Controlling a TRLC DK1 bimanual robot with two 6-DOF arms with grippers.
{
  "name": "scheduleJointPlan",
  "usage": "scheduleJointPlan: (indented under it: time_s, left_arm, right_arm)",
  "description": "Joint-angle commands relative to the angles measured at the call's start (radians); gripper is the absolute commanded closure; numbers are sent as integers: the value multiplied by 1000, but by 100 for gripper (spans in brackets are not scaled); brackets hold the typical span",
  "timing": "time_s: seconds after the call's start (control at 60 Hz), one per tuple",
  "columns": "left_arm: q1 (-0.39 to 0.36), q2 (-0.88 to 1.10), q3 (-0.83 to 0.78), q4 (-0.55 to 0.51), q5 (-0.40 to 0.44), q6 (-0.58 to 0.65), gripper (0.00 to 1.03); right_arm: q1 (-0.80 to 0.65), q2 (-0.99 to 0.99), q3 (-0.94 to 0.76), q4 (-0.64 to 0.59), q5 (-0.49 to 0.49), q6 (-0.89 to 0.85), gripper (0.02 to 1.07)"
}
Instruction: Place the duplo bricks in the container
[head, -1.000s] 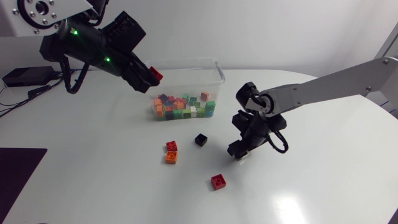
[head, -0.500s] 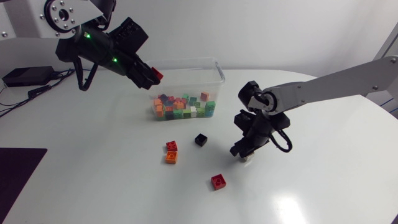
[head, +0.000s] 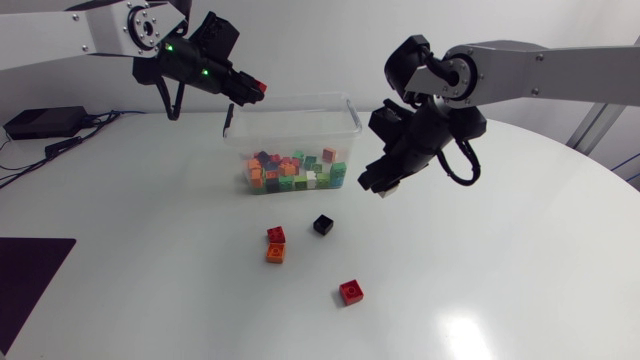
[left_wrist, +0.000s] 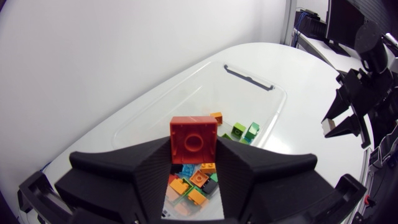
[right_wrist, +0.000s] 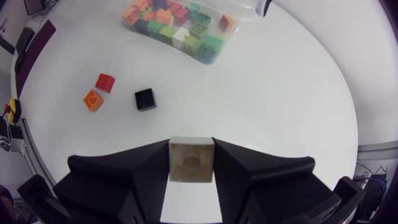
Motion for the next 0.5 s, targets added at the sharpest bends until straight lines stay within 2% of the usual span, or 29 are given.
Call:
scheduleJointPlan:
  time_s: [0.0,0.033,0.05,0.067,0.1,0.133,0.167,0.25,0.367,0.483]
  left_arm:
    - [1,52,40,53,3,-44,57]
    - [1,59,43,69,-3,-44,51]
    - [1,70,44,90,-11,-44,41]
    - [-1,72,44,95,-14,-45,39]
    - [2,78,46,116,-29,-47,20]
    - [4,78,41,119,-29,-47,10]
    - [5,69,30,122,-29,-45,6]
    - [4,23,-12,122,-29,-39,5]
    - [2,-125,-157,164,-29,-10,5]
    - [5,-275,-284,155,-31,18,5]
  right_arm:
    - [22,6,56,-15,-10,4,72]
    - [26,12,76,-15,-12,5,72]
    - [28,15,88,-13,-12,5,73]
    - [32,18,99,-10,-15,5,73]
    - [37,24,125,-7,-21,7,72]
    - [45,29,146,-1,-22,7,73]
    - [49,32,166,7,-30,7,72]
    - [60,55,227,20,-36,8,72]
    - [65,92,295,66,-51,5,72]
    - [63,150,362,113,-67,7,72]
